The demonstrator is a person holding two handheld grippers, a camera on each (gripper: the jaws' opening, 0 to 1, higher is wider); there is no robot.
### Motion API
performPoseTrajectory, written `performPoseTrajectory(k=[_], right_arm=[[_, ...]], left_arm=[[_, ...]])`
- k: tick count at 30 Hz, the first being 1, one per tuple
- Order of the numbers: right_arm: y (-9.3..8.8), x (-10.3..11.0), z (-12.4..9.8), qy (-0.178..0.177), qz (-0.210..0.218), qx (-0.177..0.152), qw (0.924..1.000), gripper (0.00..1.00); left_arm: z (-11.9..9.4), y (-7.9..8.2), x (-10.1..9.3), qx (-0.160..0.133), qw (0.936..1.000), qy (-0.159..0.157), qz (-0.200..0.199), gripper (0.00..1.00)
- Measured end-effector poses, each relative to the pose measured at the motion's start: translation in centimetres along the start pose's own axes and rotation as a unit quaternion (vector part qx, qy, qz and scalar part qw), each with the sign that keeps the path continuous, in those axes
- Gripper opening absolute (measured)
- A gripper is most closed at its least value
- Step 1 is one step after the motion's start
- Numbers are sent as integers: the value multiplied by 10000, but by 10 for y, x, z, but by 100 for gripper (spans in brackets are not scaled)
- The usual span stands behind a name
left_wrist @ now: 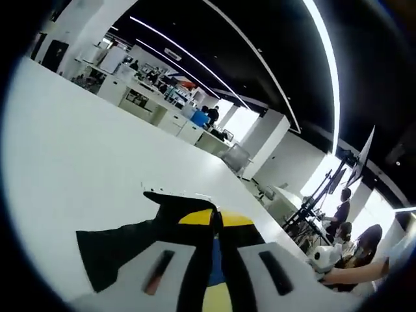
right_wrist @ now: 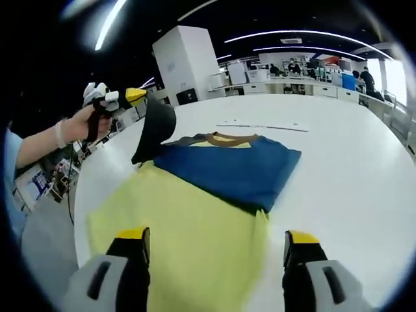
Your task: Fold the garment on the visible template until the final outline fits inside the template.
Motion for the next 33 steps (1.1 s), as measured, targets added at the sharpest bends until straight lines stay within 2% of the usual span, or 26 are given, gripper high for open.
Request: performPoseTrajectory(k=[4, 6, 13, 16, 18, 20, 23, 27, 31, 33], right_arm=[[-6, 0, -2, -14, 16, 29, 10000, 85], [-8, -1, -4, -19, 62, 14, 10000, 85], [-10, -7, -11, -93, 160, -8, 9998, 85], [-11, -10, -14, -141, 211, -27, 9997, 84], [-12, -11, -17, -186, 270, -66, 9994, 84], [-14, -11, -19, -207, 287, -82, 9993, 84], [-19, -13, -25, -284, 295, -59, 9991, 84], [-23, -18, -31, -356, 417, -84, 9985, 84], [-27, -21, -34, -414, 489, -82, 9979, 84], [-28, -22, -35, -432, 550, -103, 9975, 84]], left_arm=[[23, -2, -15, 7, 9996, -197, -186, 0], [33, -5, -21, 44, 9996, -263, -118, 0], [71, -27, -58, 230, 9971, -680, -245, 0], [87, -45, -75, 338, 9950, -868, -349, 0], [96, -64, -81, 576, 9936, -930, -275, 0], [102, -80, -85, 763, 9916, -1000, -286, 0], [111, -101, -86, 890, 9897, -997, -517, 0], [116, -118, -91, 1089, 9858, -1057, -718, 0], [116, -135, -101, 1350, 9822, -1221, -455, 0], [116, -146, -107, 1536, 9779, -1325, -513, 0]])
Point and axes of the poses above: the point that each gripper's makers call its tool centre point, and the gripper's own axes: z roughly forward along the fingers, x roughly to its left, y roughly out of its top, the point moved 4 cm from there along -z, roughly backward along the fingers, and after that the axes turned 9 degrees about z, right-handed, at the moved point
